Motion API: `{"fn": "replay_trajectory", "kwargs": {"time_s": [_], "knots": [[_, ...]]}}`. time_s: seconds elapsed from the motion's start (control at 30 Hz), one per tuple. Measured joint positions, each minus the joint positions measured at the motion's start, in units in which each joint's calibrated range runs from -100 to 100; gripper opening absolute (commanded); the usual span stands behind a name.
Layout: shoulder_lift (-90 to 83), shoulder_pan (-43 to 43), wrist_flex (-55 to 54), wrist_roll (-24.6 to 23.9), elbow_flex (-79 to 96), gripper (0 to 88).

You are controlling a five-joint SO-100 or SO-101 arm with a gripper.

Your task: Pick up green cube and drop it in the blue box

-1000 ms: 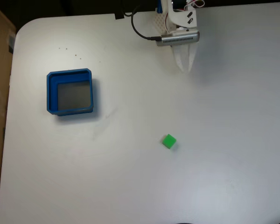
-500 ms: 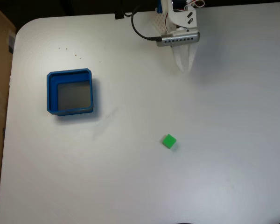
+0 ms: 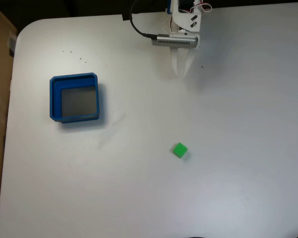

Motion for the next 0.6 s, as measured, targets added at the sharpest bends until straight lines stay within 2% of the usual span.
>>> {"fn": "replay_trajectory", "kwargs": {"time_s": [0.6], "knots": [[22.80,-1.99,0.00,0.00,-19.70,1.8]]}}
